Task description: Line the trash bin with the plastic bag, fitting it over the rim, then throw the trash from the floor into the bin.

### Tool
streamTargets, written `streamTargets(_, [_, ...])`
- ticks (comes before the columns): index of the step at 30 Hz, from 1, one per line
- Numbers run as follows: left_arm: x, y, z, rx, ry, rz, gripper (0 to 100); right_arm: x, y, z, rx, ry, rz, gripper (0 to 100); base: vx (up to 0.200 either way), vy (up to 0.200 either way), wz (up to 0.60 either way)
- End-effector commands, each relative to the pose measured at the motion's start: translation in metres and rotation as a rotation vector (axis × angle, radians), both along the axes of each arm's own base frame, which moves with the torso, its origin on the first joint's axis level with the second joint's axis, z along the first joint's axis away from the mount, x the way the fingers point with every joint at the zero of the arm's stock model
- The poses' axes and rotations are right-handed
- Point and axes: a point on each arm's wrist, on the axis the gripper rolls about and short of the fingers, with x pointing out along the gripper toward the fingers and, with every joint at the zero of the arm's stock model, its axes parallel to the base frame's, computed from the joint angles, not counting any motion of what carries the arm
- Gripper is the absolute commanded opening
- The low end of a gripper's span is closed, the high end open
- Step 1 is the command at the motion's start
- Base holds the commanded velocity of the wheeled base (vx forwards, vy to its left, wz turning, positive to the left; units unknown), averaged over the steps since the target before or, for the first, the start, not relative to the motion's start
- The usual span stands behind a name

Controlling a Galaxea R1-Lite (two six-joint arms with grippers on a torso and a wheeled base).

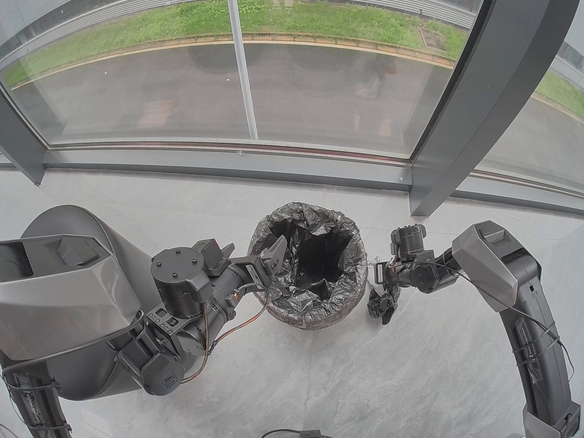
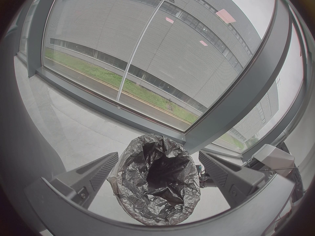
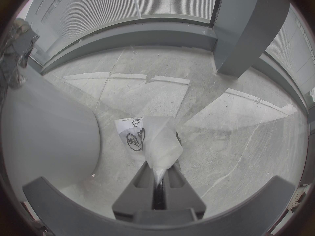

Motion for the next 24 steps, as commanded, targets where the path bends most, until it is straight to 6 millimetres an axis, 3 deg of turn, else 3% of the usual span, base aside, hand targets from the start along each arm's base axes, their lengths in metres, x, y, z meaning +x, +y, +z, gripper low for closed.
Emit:
streamTargets(1, [0.000, 0.000, 0.000, -0.001, 0.002, 0.000, 100, 0.001, -0.001, 0.034, 0.015, -0.052, -0.015, 0, 0.000, 0.000, 0.00])
streamTargets(8, [-0.001, 0.000, 0.001, -0.002, 0.001, 0.000, 100, -0.023, -0.006, 0.111, 0.047, -0.068, -0.039, 0, 0.000, 0.000, 0.00])
streamTargets(16, [-0.002, 0.002, 0.002, -0.007, -0.001, 0.002, 100, -0.057, -0.010, 0.217, 0.032, -0.269, -0.127, 0, 0.000, 0.000, 0.00])
streamTargets(19, [-0.002, 0.002, 0.002, -0.007, -0.001, 0.002, 100, -0.068, -0.008, 0.241, 0.051, -0.296, -0.110, 0, 0.000, 0.000, 0.00])
streamTargets(24, [-0.002, 0.002, 0.003, -0.007, -0.002, 0.004, 100, -0.101, 0.029, 0.267, 0.091, -0.328, -0.010, 0, 0.000, 0.000, 0.00])
